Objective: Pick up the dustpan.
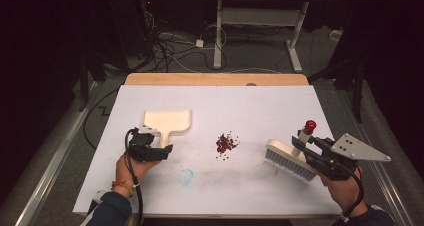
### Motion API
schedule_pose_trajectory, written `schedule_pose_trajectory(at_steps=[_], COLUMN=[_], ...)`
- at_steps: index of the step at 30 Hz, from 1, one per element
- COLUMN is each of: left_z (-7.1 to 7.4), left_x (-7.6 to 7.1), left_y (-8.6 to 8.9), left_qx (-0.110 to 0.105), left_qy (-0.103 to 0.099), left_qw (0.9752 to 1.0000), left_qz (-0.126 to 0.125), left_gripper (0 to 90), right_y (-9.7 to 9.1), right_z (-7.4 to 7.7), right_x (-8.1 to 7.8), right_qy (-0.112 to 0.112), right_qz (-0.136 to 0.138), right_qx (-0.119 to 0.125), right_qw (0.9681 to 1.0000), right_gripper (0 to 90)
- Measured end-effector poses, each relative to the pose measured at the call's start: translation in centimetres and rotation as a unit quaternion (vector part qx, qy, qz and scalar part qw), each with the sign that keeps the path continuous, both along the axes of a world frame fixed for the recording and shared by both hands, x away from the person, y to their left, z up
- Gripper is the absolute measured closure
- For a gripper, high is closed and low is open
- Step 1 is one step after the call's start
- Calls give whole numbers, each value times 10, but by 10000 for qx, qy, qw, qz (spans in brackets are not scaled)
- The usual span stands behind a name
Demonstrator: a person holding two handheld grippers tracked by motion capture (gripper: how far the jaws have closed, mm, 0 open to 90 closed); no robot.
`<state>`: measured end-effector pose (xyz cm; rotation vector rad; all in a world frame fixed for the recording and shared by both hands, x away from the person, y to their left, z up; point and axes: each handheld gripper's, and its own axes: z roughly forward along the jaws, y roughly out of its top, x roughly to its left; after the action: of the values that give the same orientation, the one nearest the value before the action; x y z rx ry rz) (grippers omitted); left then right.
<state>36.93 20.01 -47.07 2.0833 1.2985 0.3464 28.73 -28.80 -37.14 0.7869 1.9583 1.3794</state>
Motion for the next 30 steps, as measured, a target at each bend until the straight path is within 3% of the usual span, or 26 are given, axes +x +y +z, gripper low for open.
schedule_pose_trajectory(at_steps=[2, 3, 6, 11, 12, 14, 19, 23, 30], left_z=[-2, -8, -18, -22, -22, -22, -22, -22, -19], left_x=[4, 13, 24, 30, 31, 32, 32, 33, 35], left_y=[-2, -3, -2, -3, -4, -4, -4, 1, 1], left_qx=[42, 8, -2, 63, 202, 270, 295, 271, 433], left_qy=[54, 191, 349, 117, 57, 39, 11, -33, -41], left_qw=[10000, 9997, 9987, 9980, 9979, 9979, 9980, 9983, 9986], left_qz=[15, 166, 377, 611, 619, 594, 563, 515, 303], left_gripper=[247, 254, 291, 402, 444, 464, 503, 621, 638], right_y=[0, 0, 0, 2, 2, 3, 4, 4, 3], right_z=[0, -1, -1, -3, -3, -3, -3, -3, -4], right_x=[0, 0, -1, 0, 1, 1, 0, 0, 1], right_qy=[4, -2, -1, 47, 48, 44, 36, 42, 95], right_qz=[-7, -11, -2, 4, 7, 22, 82, 79, 46], right_qx=[-8, -16, -27, -45, -65, -103, -143, -120, -86], right_qw=[10000, 10000, 10000, 10000, 10000, 9999, 9999, 9999, 9999], right_gripper=[696, 696, 696, 696, 696, 696, 696, 696, 696])
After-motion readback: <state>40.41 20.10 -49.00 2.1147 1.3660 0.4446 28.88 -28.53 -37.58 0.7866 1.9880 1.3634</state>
